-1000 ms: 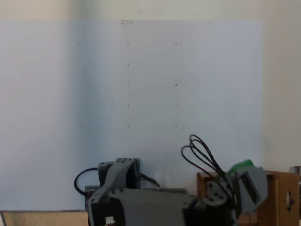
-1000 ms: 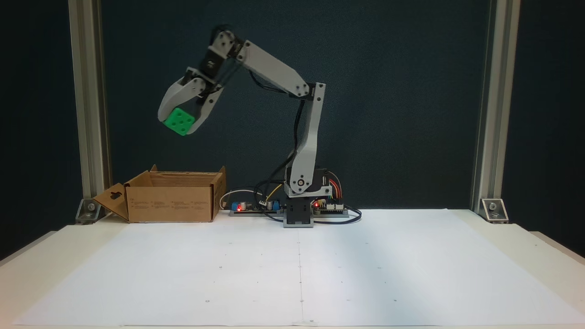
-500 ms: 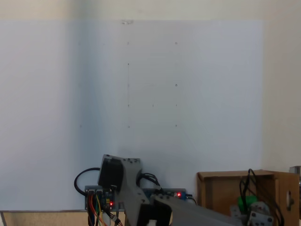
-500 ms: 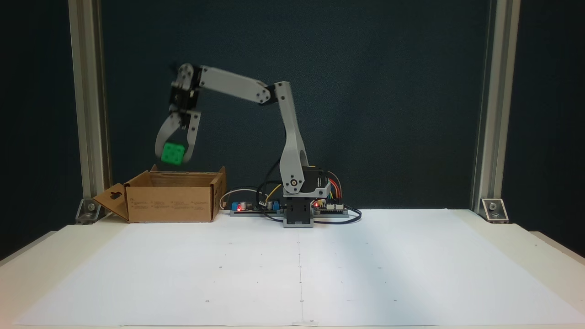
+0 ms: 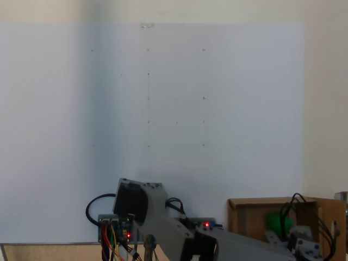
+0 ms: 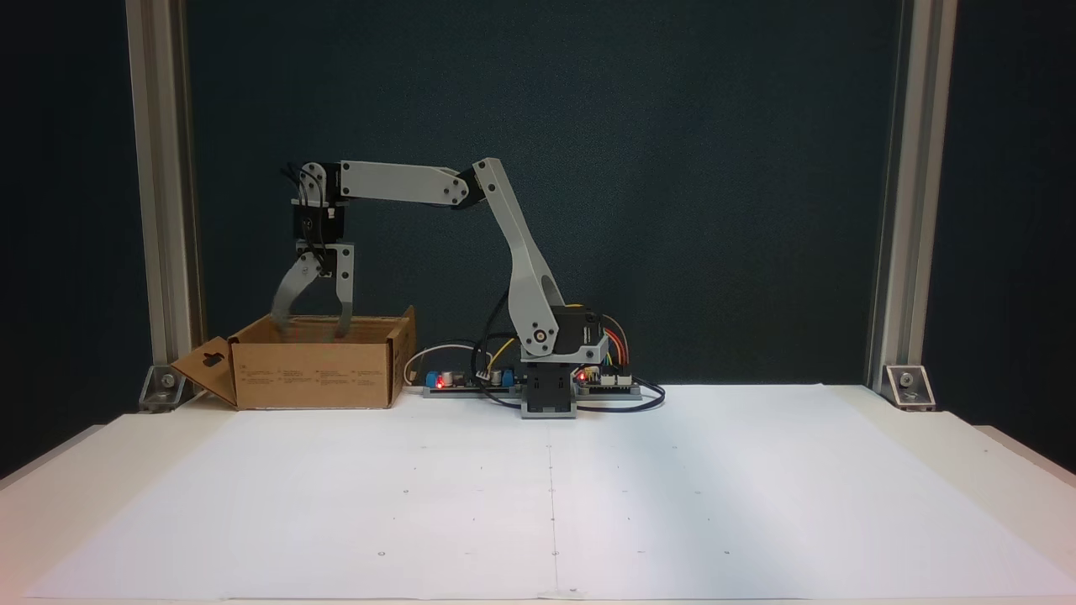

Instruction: Grasp a green dice and put it in the bin.

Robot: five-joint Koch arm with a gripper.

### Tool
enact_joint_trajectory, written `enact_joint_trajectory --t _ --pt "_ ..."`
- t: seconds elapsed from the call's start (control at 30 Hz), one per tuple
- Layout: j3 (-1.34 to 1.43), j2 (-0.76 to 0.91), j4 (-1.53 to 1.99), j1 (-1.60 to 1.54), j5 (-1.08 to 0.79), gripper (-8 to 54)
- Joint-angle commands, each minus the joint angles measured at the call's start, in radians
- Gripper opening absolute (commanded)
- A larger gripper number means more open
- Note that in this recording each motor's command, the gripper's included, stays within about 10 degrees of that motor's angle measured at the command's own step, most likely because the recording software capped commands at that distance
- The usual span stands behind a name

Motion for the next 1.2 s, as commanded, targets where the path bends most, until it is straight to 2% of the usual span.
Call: enact_joint_trajectory --t 0.0,0.13,0.27,0.37,0.53,0.7,0.97,1.07,1.17 --pt "-0.009 0.011 -0.008 0.015 -0.069 45.5" --pt "-0.005 0.054 -0.041 0.005 -0.028 43.9" --pt "-0.005 0.213 -0.124 -0.075 0.196 43.5" --pt "-0.005 0.345 -0.176 -0.187 0.294 43.1" --pt "-0.008 0.545 -0.227 -0.503 0.487 43.1" --pt "-0.002 0.669 -0.219 -0.862 0.514 43.2" --pt "0.012 0.724 -0.222 -1.440 0.512 43.4" --pt "0.158 0.785 -0.232 -1.656 0.511 43.3" --pt "0.480 0.908 -0.357 -1.865 0.491 43.3"
